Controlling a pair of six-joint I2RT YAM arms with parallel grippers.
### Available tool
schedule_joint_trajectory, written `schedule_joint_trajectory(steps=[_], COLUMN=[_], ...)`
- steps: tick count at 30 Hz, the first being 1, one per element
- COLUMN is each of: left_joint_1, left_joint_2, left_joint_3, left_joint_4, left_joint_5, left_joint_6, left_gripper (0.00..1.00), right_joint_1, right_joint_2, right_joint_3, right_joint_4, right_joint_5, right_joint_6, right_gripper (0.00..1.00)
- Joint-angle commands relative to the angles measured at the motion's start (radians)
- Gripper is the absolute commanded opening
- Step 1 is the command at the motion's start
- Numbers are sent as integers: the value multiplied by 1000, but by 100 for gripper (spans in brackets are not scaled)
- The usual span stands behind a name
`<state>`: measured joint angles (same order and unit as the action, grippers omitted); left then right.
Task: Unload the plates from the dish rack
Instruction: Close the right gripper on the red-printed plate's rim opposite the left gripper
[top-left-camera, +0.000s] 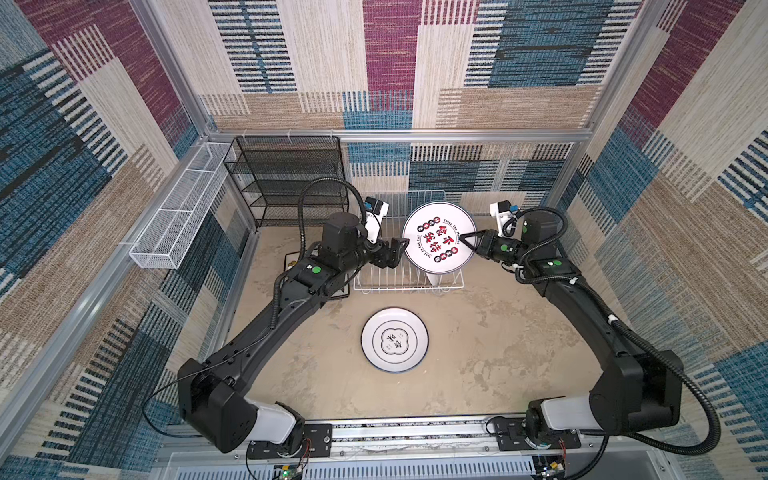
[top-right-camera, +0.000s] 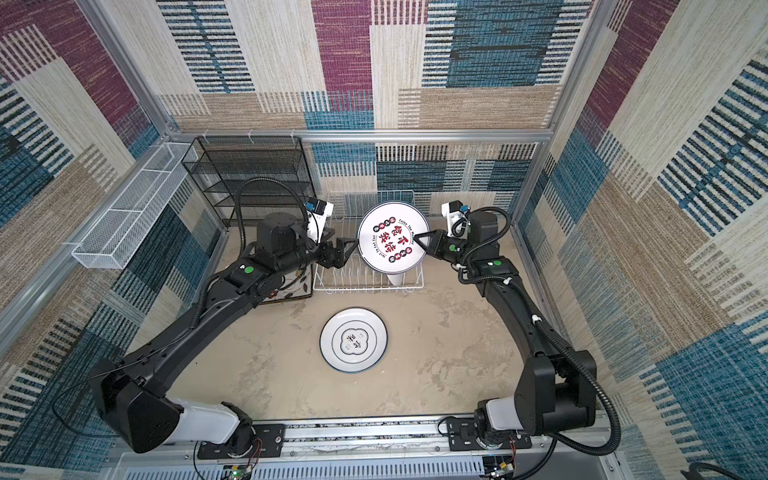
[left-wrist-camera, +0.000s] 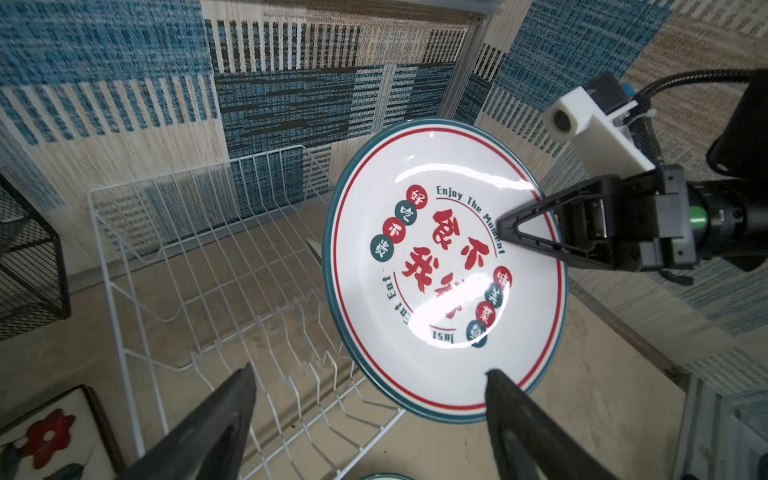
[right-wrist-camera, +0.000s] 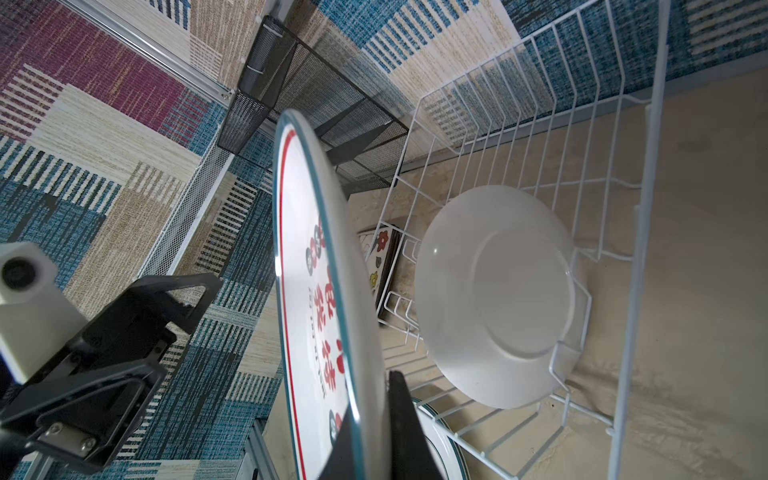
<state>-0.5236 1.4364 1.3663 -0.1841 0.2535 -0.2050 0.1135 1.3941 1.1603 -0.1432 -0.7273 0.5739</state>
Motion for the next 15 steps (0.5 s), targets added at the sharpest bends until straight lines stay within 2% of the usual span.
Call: schedule_joint_trajectory(steps=[1,5,11,15], left_joint_1=[13,35,37,37], left_joint_2=[29,81,170,235], left_joint_3=[5,17,50,105], left_joint_4=[93,123,163,164], left_joint_5=[189,223,283,391], left_joint_6=[-160,-226,-258,-284], left_gripper=[89,89,92,88], right_joint_1=[1,0,1,0], right_joint_2=[9,6,14,26], right_joint_3=[10,14,6,3], right_joint_4=[78,79,100,106], right_joint_5=[-47,-69,-115,-137], right_joint_6=[-14,-22,-30,-28], right_gripper=[0,0,0,0])
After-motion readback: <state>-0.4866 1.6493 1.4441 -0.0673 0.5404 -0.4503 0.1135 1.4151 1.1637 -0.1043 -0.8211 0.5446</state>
